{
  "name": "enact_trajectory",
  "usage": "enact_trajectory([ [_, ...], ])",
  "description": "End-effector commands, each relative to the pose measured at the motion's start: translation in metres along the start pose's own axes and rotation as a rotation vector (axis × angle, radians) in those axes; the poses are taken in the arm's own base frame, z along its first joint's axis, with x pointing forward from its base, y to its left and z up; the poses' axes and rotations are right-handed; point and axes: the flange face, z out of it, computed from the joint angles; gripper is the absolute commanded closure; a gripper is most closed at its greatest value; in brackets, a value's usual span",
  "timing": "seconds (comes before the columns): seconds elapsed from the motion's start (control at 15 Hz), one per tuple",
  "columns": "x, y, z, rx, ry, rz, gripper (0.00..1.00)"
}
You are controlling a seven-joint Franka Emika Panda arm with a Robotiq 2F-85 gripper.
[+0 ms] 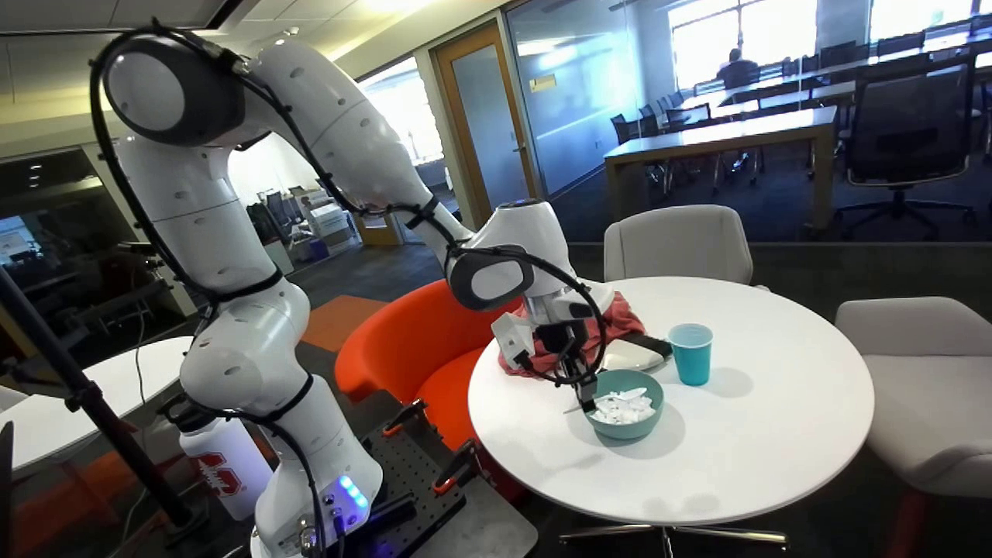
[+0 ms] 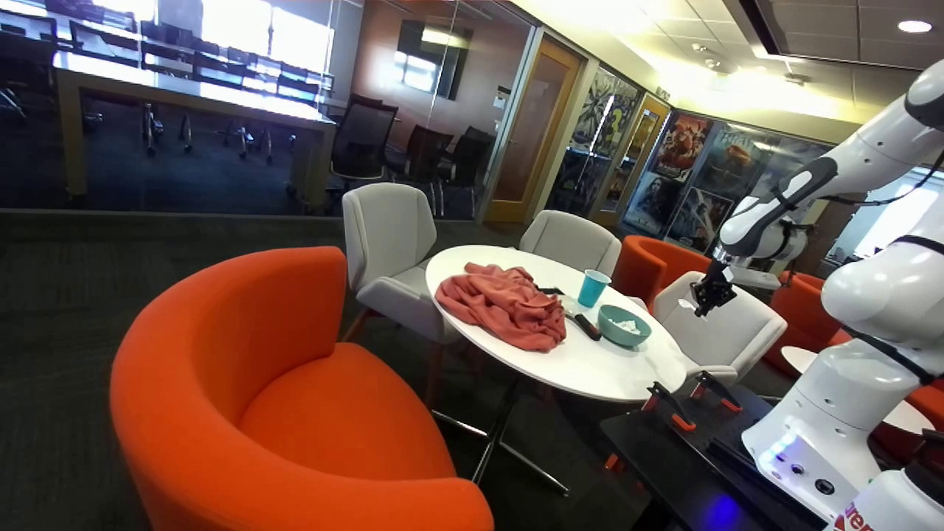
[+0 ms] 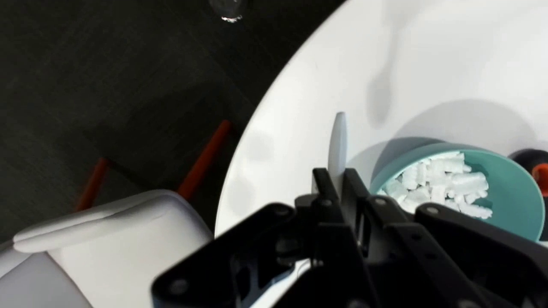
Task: Use the spoon to stir the contents of the bowl
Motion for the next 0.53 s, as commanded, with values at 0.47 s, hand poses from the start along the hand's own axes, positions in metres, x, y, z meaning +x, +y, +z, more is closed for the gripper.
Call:
enact_trajectory([
  [0.47, 0.001, -0.023, -0.003, -0.072, -0.067, -0.185, 0.97],
])
